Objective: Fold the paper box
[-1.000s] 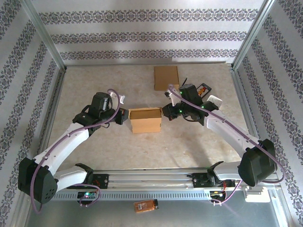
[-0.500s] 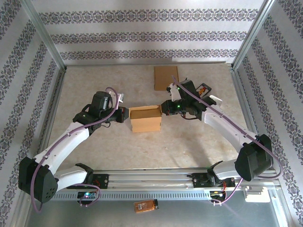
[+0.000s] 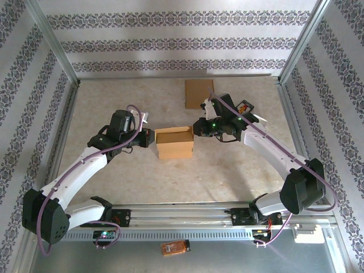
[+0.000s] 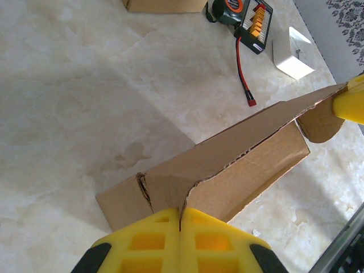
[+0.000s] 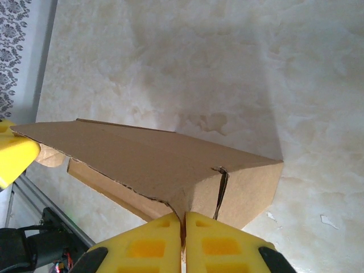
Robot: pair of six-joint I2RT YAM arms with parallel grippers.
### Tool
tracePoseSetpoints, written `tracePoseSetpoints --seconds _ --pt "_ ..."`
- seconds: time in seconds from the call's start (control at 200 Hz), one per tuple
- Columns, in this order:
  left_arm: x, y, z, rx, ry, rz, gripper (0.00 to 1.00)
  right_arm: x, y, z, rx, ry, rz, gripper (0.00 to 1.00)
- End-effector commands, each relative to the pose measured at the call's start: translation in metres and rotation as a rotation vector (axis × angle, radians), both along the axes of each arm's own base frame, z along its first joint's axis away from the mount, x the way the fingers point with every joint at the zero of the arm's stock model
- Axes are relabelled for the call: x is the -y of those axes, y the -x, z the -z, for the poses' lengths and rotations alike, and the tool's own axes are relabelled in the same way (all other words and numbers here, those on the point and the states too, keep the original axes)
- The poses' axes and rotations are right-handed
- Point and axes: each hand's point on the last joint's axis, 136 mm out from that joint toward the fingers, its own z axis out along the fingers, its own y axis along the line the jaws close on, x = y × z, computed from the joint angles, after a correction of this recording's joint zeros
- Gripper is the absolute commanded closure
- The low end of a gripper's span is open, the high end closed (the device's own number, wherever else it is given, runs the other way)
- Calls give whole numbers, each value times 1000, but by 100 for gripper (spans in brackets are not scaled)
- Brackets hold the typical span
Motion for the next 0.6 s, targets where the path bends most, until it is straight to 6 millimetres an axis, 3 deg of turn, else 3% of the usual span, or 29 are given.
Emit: tracePoseSetpoints --seconds 0.0,0.595 --pt "7 -3 -13 55 32 9 100 -7 7 2 -54 -14 -11 90" --pt "6 -5 -15 61 35 -1 100 4 12 30 -53 93 -3 90"
